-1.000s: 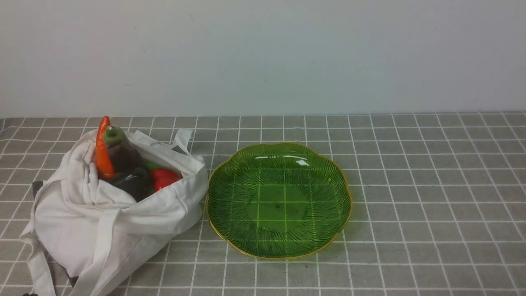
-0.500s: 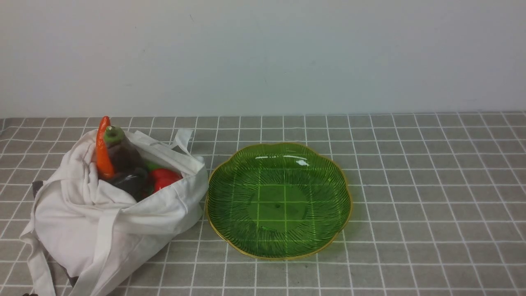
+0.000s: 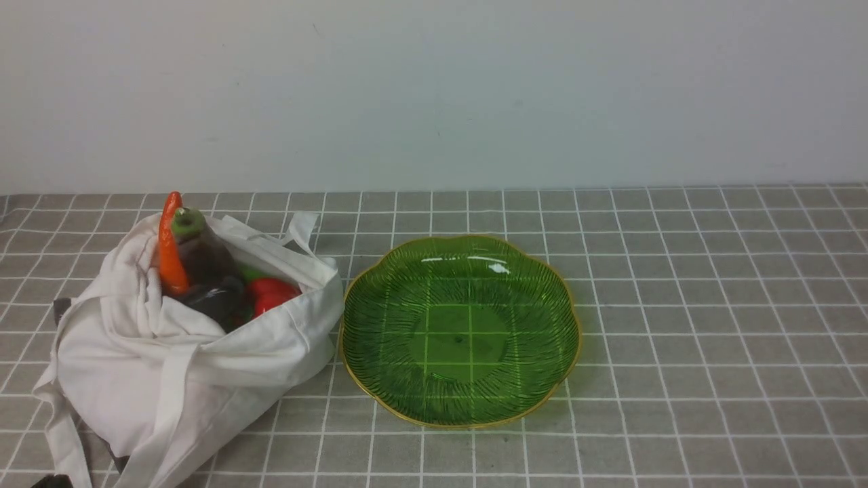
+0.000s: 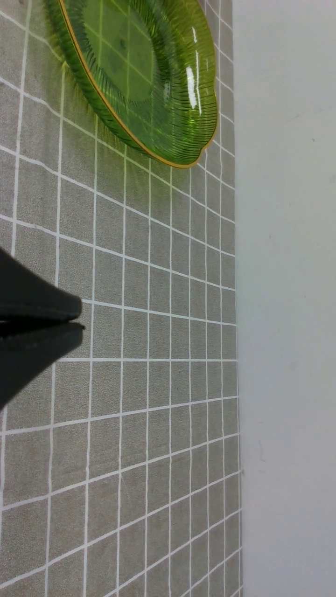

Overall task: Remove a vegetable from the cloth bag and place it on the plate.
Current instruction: Grab an eggplant from the bag with your left arm

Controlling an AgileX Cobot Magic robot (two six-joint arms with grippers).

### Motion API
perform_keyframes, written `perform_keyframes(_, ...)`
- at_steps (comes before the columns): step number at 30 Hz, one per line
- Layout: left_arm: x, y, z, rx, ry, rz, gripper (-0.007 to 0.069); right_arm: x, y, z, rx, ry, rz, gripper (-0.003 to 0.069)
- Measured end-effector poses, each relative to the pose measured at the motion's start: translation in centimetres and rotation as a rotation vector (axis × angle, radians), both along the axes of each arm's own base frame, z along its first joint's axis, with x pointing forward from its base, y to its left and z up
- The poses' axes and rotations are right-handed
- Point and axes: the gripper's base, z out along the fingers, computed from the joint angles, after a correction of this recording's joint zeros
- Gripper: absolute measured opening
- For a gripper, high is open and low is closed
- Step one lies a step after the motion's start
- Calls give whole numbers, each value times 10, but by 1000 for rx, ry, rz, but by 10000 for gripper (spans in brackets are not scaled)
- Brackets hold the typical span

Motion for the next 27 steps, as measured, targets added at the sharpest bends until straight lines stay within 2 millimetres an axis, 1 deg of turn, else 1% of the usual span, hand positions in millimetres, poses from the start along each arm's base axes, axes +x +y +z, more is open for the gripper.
perform_keyframes(1,0,-1,2,-53,-11,4,-5,0,0,0,0,0,0,-15)
perform_keyframes(2,0,-1,2,-70,-16,5,-5,0,0,0,0,0,0,-15)
perform_keyframes(4,1,-2,9,-211,-66,18,-5,0,0,0,0,0,0,-15)
perform_keyframes(6,2,-2,12,-278,-100,28,-5,0,0,0,0,0,0,-15)
perform_keyframes(7,3,-1,18,-358,-155,43,-5,0,0,0,0,0,0,-15)
perform_keyframes(8,3,0,20,-380,-174,49,-5,0,0,0,0,0,0,-15)
perform_keyframes(9,3,4,30,-483,-289,85,-5,0,0,0,0,0,0,-15)
perform_keyframes(10,3,7,34,-518,-336,101,-5,0,0,0,0,0,0,-15)
perform_keyframes(12,-2,15,56,-624,-507,144,-5,0,0,0,0,0,0,-15)
perform_keyframes(13,-3,16,61,-633,-537,146,-5,0,0,0,0,0,0,-15)
perform_keyframes(15,-19,20,109,-637,-721,127,-5,0,0,0,0,0,0,-15)
perform_keyframes(16,-20,20,113,-623,-732,124,-5,0,0,0,0,0,0,-15)
perform_keyframes(17,-26,20,129,-601,-770,109,-5,0,0,0,0,0,0,-15)
perform_keyframes(18,-37,17,162,-503,-812,77,-5,0,0,0,0,0,0,-15)
perform_keyframes(19,-41,14,180,-427,-797,53,-5,0,0,0,0,0,0,-15)
perform_keyframes(20,-41,9,195,-333,-739,20,-5,0,0,0,0,0,0,-15)
perform_keyframes(21,-38,4,208,-261,-671,-12,-5,0,0,0,0,0,0,-15)
perform_keyframes(23,-25,-4,227,-151,-502,-76,-5,0,0,0,0,0,0,-15)
perform_keyframes(24,-15,-9,232,-101,-384,-111,-5,0,0,0,0,0,0,-15)
perform_keyframes(25,-12,-10,230,-83,-338,-123,-5,0,0,0,0,0,0,-15)
perform_keyframes(26,10,-15,233,-16,-140,-160,-5,0,0,0,0,0,0,-15)
perform_keyframes(27,10,-15,231,-8,-122,-163,-5,0,0,0,0,0,0,-15)
